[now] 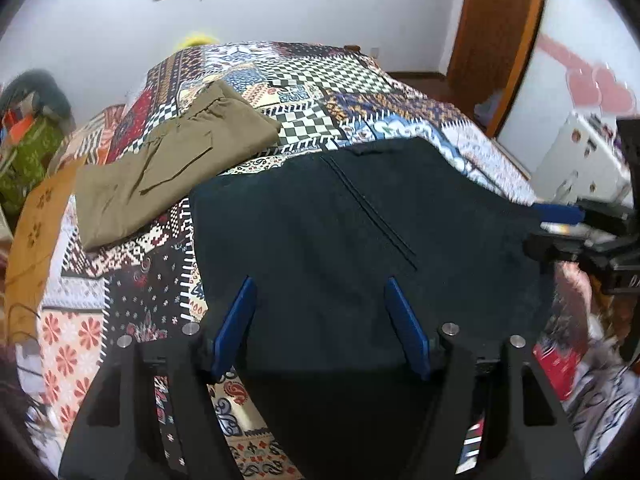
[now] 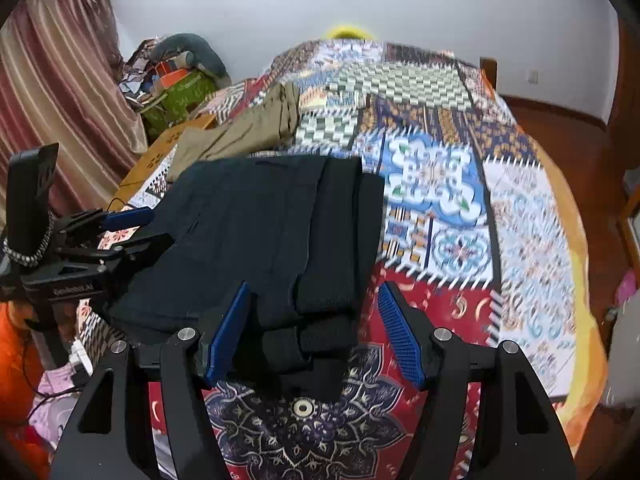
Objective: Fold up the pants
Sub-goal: 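Fold the lifted black trouser legs over toward the waistband with the left gripper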
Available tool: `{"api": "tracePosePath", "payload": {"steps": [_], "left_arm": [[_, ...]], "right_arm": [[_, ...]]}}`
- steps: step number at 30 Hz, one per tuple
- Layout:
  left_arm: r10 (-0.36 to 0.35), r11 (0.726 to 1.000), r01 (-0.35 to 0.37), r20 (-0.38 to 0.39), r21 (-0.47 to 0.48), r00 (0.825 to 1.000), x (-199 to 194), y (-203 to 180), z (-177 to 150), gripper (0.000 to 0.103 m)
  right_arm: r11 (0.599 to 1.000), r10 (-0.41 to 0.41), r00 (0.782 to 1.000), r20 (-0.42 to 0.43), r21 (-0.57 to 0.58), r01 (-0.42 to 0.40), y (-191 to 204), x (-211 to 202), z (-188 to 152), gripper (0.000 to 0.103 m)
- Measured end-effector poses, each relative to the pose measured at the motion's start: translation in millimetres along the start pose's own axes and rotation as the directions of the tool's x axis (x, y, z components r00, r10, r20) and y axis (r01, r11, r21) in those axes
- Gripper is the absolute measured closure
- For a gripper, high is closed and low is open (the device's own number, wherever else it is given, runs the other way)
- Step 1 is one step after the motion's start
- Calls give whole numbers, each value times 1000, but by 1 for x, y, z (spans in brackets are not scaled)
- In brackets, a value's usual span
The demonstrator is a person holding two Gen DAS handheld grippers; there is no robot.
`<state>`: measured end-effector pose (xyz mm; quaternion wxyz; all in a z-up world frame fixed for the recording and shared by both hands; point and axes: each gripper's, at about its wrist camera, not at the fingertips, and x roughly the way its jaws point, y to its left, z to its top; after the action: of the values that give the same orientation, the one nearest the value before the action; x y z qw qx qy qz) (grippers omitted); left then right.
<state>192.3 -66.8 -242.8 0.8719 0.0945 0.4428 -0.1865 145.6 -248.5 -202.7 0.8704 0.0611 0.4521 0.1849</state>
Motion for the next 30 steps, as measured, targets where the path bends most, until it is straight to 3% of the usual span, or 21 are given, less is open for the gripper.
{"api": "tracePosePath", "payload": {"steps": [4, 12, 19, 25, 30], "left_arm": [[-7, 1000, 7, 11, 8, 1000, -5, 6, 13, 35], [99, 995, -100, 91, 14, 991, -7, 41, 61, 33], [184, 983, -184, 1, -6, 983, 50, 87, 87, 33], [236, 971, -237, -97, 2, 967, 102, 112, 81, 33], [142, 986, -152, -136, -65, 980, 115, 126, 67, 32]], "right_arm": [[1000, -5, 1000, 6, -5, 5, 1, -5, 0, 39], [1000, -20, 1000, 17, -15, 21, -1, -14, 5, 39], [997, -81, 997, -2, 1, 81, -18, -34, -6, 39], [996, -75, 992, -100, 50, 80, -32, -29, -30, 39], [998, -33, 985, -167, 44, 41, -27, 2, -33, 39]]}}
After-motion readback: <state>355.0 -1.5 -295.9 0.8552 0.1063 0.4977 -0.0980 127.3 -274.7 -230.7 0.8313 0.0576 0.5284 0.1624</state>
